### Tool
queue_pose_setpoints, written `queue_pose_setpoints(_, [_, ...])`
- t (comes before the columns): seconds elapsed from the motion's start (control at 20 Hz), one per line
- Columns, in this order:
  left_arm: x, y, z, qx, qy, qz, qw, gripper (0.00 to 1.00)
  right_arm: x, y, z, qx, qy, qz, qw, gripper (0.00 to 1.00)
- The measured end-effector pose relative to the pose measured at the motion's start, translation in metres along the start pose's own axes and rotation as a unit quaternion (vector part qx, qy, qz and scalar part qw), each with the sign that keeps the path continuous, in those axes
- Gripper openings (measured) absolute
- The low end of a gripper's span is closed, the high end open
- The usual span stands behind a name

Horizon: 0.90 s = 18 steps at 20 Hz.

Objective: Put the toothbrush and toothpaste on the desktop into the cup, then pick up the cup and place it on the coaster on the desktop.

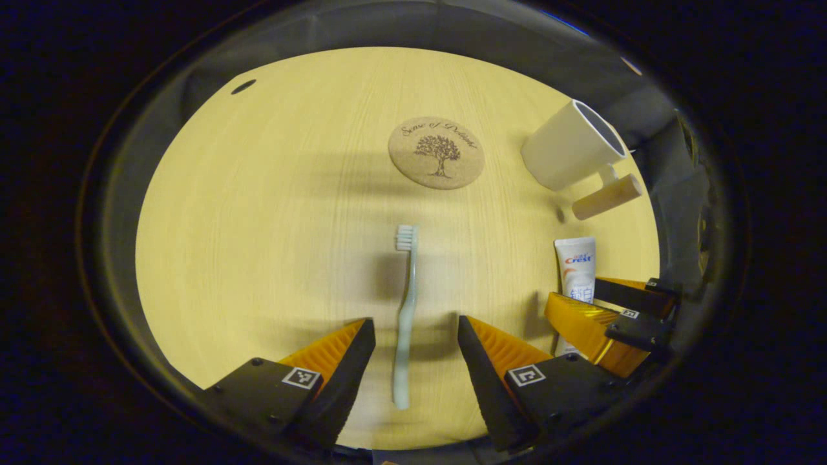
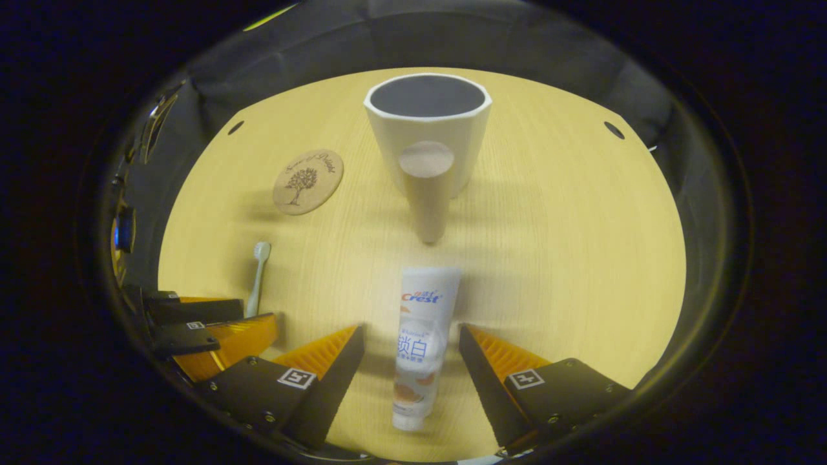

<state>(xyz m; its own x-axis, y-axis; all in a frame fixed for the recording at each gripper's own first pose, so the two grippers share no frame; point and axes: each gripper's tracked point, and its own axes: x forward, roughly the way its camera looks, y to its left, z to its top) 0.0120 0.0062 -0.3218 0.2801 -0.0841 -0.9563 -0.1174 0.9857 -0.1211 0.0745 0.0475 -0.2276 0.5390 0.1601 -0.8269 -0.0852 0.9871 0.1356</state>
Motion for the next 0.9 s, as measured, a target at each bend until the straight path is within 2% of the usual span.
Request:
queue_pose_setpoints(0.1, [0.002, -0.001, 0.002, 0.004, 0.000, 0.009, 1.000, 0.89, 0.001, -0.003, 0.001, -0.004, -0.001, -0.010, 1.000, 0.92])
queue_pose_setpoints(0.2, [0.001, 0.003, 0.002, 0.009, -0.002, 0.029, 1.000, 0.85, 0.001, -0.003, 0.001, -0.001, 0.002, -0.012, 1.000, 0.90])
queue_pose_setpoints(0.3, [0.003, 0.011, 0.001, 0.020, -0.003, 0.047, 0.999, 0.71, 0.002, -0.005, 0.000, -0.006, 0.006, -0.017, 1.000, 0.89])
queue_pose_setpoints(0.35, [0.003, 0.013, 0.001, 0.022, -0.002, 0.054, 0.998, 0.57, 0.002, -0.005, -0.001, -0.010, 0.008, -0.020, 1.000, 0.87])
queue_pose_setpoints(0.4, [0.003, 0.012, 0.001, 0.021, -0.004, 0.055, 0.998, 0.55, 0.002, -0.008, -0.001, -0.012, 0.009, -0.026, 1.000, 0.86])
queue_pose_setpoints(0.45, [0.003, 0.014, -0.002, 0.020, -0.005, 0.062, 0.998, 0.52, 0.002, -0.008, -0.002, -0.014, 0.011, -0.028, 0.999, 0.76])
queue_pose_setpoints(0.5, [0.002, 0.012, 0.000, 0.016, -0.004, 0.064, 0.998, 0.46, 0.003, -0.011, -0.003, -0.015, 0.010, -0.037, 0.999, 0.77])
queue_pose_setpoints(0.55, [0.003, 0.011, 0.001, 0.024, -0.009, 0.065, 0.998, 0.36, 0.004, -0.011, -0.004, -0.012, 0.012, -0.036, 0.999, 0.64])
queue_pose_setpoints(0.6, [0.003, 0.006, 0.000, 0.033, -0.013, 0.057, 0.998, 0.36, 0.002, -0.011, -0.004, -0.014, 0.013, -0.038, 0.999, 0.61])
queue_pose_setpoints(0.65, [0.006, 0.003, -0.001, 0.035, -0.020, 0.060, 0.997, 0.26, 0.000, -0.014, -0.003, -0.008, 0.011, -0.040, 0.999, 0.58])
queue_pose_setpoints(0.7, [0.005, 0.001, 0.000, 0.044, -0.026, 0.059, 0.997, 0.17, 0.000, -0.015, -0.004, -0.009, 0.013, -0.039, 0.999, 0.49])
queue_pose_setpoints(0.8, [0.002, -0.001, 0.003, 0.057, -0.035, 0.056, 0.996, 0.18, 0.000, -0.014, -0.004, -0.005, 0.011, -0.033, 0.999, 0.43])
queue_pose_setpoints(0.85, [-0.002, -0.002, 0.004, 0.057, -0.034, 0.052, 0.996, 0.12, 0.000, -0.016, -0.003, -0.005, 0.010, -0.031, 0.999, 0.43])
queue_pose_setpoints(0.9, [-0.006, -0.004, 0.008, 0.062, -0.038, 0.050, 0.996, 0.12, 0.001, -0.015, -0.004, -0.003, 0.007, -0.028, 1.000, 0.40])
